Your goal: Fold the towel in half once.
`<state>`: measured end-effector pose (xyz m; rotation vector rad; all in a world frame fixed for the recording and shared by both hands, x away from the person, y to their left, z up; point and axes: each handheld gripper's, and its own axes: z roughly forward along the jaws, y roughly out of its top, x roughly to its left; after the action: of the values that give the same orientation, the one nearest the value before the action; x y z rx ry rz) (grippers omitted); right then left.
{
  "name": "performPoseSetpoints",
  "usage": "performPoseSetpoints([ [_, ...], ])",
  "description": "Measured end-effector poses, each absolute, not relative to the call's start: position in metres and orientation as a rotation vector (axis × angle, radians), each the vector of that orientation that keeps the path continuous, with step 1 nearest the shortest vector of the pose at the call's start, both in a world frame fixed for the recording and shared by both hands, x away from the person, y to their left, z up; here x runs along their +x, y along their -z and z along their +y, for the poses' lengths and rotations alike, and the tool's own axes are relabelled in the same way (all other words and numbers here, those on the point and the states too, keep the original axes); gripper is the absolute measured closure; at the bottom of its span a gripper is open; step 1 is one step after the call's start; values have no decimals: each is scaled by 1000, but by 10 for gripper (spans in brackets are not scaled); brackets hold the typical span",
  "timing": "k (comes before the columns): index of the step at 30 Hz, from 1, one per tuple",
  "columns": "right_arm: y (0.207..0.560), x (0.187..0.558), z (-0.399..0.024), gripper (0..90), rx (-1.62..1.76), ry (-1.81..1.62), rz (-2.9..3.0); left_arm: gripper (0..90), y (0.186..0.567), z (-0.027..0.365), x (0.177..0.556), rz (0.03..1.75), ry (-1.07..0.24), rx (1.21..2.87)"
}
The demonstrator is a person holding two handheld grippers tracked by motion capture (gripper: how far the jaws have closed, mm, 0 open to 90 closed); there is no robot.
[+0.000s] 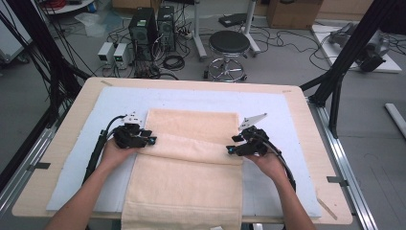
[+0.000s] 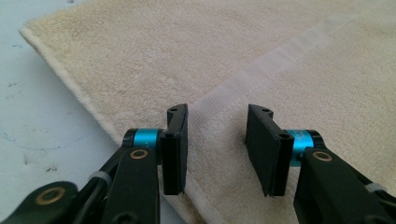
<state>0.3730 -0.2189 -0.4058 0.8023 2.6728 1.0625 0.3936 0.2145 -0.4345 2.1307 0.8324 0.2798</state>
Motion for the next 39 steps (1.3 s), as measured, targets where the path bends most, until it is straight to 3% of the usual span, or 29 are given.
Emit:
performPoseSetpoints([
  [4, 404, 365, -224, 487, 797, -1056, 2658, 639, 435, 213, 393, 817, -285, 2143],
  [11, 418, 356, -233, 538, 845, -1102, 2669, 828, 432, 212, 390, 793, -271, 2140],
  [17, 423, 356, -230, 776, 837, -1104, 2706, 841, 425, 218, 382, 783, -284, 2099],
  [19, 421, 354, -229, 816, 798, -1112, 2706, 841, 422, 222, 378, 783, -278, 2075],
  [27, 400, 339, -233, 832, 755, -1226, 2655, 846, 398, 233, 346, 709, -333, 2001],
  [39, 364, 272, -233, 837, 549, -1333, 2607, 847, 382, 251, 265, 605, -425, 1948],
])
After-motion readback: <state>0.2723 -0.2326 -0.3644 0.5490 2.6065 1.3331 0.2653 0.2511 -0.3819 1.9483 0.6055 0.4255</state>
